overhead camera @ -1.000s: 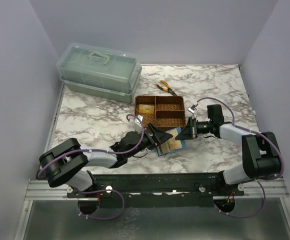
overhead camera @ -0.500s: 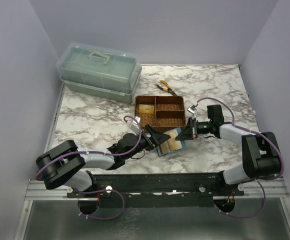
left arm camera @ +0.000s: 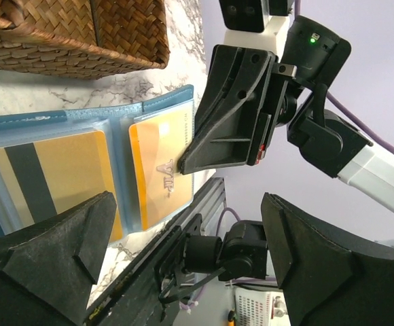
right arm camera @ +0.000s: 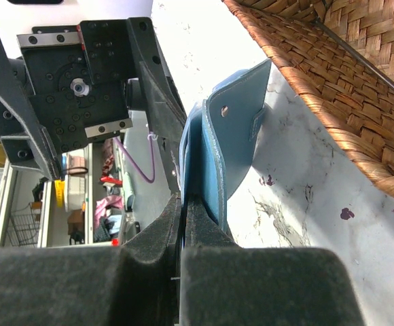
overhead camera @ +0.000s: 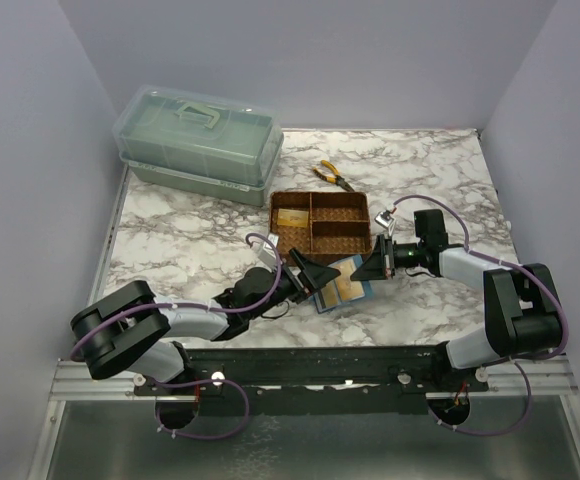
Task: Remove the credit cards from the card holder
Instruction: Remove the credit card from the card holder.
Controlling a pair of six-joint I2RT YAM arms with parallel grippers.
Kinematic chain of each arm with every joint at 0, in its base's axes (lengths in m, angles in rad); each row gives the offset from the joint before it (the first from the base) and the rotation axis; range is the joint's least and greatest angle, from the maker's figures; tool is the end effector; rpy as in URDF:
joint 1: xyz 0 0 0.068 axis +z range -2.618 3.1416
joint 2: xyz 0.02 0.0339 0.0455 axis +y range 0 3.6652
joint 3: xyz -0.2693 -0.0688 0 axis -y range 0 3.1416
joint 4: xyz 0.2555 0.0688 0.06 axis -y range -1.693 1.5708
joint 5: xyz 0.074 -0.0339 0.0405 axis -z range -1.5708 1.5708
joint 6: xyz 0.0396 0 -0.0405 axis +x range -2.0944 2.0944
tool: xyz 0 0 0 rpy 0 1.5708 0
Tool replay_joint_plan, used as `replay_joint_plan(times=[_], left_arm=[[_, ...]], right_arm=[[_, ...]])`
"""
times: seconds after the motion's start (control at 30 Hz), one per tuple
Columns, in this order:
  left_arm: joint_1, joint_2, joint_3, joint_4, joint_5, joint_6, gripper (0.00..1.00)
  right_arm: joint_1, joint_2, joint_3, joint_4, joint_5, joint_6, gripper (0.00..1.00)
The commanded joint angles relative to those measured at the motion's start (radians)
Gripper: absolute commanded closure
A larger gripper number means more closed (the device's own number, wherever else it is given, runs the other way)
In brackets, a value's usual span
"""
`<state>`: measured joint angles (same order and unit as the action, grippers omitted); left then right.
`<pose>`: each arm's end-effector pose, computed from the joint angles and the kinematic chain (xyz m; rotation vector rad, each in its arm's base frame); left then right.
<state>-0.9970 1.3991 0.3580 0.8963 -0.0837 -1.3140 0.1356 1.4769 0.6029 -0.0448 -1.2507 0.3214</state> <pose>0.1478 -0.2226 0.1723 -0.3898 1.9768 -1.5592 0.2498 0.0720 0.1555 -0.3359 2.2760 1.7429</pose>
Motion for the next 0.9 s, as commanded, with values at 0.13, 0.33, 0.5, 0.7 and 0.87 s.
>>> replay_joint_plan(times=[0.13,0.33,0.5,0.7,0.87], left_arm=[[-0.005,-0.001,-0.015,0.055,0.007,-0.035,0.03],[-0.005,0.011,-0.001,0.063,0.017,-0.016,0.03],[-0.005,0.015,-0.001,0.075,0.019,-0.016,0.03],[-0.005,0.014,-0.007,0.091,0.018,-0.011,0.03],[-0.005,0.011,-0.016,0.107,0.015,-0.001,0.03]], right_arm=[[-0.007,-0.030,-0.006,0.036,-0.059,0.011,1.00],[-0.007,-0.030,-0.007,0.035,-0.062,0.013,1.00],[-0.008,-0.032,-0.006,0.036,-0.065,0.014,1.00],[-0.008,-0.028,-0.008,0.036,-0.072,0.019,1.00],[-0.008,-0.023,-0.009,0.035,-0.073,0.016,1.00]])
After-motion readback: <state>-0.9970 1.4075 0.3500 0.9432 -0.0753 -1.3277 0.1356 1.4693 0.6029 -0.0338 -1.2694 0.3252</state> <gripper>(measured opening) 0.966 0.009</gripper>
